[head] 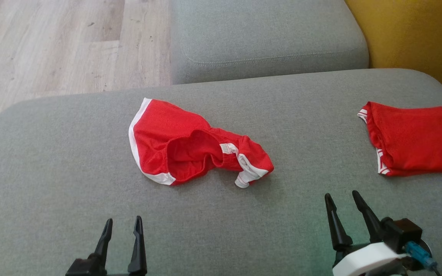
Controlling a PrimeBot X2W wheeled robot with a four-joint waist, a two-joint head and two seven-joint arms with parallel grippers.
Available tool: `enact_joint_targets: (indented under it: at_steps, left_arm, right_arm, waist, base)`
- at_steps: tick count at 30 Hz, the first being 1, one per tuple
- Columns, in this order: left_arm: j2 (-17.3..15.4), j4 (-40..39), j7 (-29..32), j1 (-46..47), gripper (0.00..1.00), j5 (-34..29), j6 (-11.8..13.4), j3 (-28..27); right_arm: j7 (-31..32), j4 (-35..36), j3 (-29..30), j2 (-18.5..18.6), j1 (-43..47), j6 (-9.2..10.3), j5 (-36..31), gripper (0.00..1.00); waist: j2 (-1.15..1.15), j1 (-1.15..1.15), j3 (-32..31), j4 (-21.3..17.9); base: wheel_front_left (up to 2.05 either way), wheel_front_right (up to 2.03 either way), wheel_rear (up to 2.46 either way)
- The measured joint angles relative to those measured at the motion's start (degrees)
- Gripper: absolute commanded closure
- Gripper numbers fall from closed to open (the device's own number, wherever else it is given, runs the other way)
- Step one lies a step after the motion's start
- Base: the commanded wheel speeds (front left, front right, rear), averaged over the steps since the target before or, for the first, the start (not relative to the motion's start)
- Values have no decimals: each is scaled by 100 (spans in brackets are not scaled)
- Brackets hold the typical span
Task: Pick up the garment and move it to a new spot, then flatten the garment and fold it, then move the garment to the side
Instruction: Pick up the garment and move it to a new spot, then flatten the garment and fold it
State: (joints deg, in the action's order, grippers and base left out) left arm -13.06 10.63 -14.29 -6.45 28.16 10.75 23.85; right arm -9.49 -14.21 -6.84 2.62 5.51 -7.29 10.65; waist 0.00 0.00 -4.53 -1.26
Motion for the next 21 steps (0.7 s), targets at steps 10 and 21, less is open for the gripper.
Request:
enact_joint_targets:
  at_steps: [10,21]
  left_arm:
    - [20,60,0,1,0,1,-58,-5]
    - [45,30,11,38,0,2,-62,1]
  right_arm:
    - [0,-47,-5,0,-3,0,0,0]
    - [-1,-44,19,0,-14,0,-1,0]
  waist:
    - [0,0,61,-3]
    - [0,0,189,-17]
  base:
    - [0,0,0]
    - [0,0,0]
